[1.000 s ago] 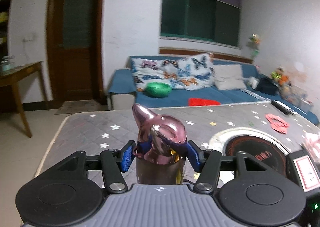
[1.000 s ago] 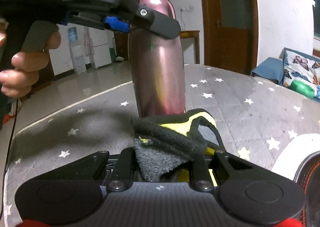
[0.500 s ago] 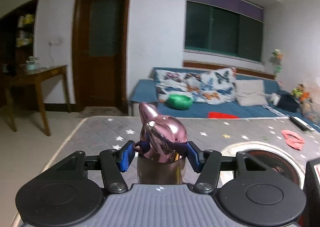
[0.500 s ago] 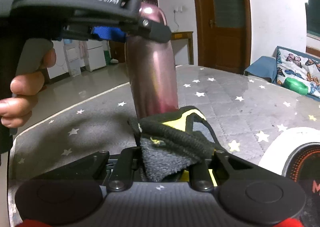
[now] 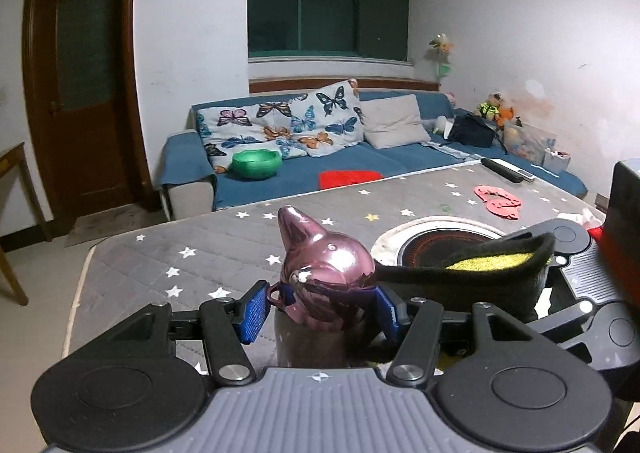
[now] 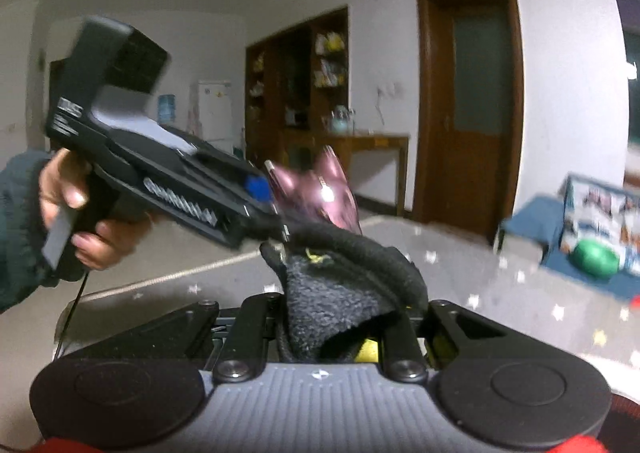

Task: Clean container
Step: 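Rub the sponge along the thermos with the right gripper while the left gripper holds it, then wipe the thermos body again with the right gripper's sponge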

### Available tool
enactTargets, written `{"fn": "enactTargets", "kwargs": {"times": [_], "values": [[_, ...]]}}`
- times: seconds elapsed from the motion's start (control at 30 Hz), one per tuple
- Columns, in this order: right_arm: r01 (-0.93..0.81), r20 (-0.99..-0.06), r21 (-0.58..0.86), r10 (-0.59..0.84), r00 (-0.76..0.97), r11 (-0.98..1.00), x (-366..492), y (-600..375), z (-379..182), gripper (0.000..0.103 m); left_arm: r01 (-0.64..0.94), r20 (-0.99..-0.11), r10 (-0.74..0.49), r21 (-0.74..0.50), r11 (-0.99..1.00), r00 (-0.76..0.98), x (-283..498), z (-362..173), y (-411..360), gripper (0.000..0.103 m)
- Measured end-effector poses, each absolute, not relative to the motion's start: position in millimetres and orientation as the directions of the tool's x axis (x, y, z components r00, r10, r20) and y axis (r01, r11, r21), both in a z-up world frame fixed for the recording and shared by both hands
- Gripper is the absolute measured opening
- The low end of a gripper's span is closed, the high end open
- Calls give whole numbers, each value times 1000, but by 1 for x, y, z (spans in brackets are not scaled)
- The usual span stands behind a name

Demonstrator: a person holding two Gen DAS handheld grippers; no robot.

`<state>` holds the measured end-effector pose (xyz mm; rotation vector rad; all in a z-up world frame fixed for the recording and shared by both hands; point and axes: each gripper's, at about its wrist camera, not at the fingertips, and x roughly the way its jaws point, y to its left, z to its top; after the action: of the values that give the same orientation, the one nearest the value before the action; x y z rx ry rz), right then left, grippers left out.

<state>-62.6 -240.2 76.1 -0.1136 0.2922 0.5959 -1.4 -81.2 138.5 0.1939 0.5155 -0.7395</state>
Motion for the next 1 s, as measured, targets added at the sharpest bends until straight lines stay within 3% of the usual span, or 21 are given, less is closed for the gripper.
{"fn": "enactTargets", "kwargs": {"times": [0.17,0.67,1.0], "values": [[-575,-310,-67,531,789,815,-51,-232,72,18,682,-509,-601,-37,730,616,9,135,-83,59],[-526,-492,56,482,725,849,-7,-217,-6,18,569,-441,-527,-44,821,726,-2,122,-83,61],[-519,-450,67,490,747,852,-12,-232,16,18,524,-426,-489,-41,851,761,-8,120,-84,60]]}}
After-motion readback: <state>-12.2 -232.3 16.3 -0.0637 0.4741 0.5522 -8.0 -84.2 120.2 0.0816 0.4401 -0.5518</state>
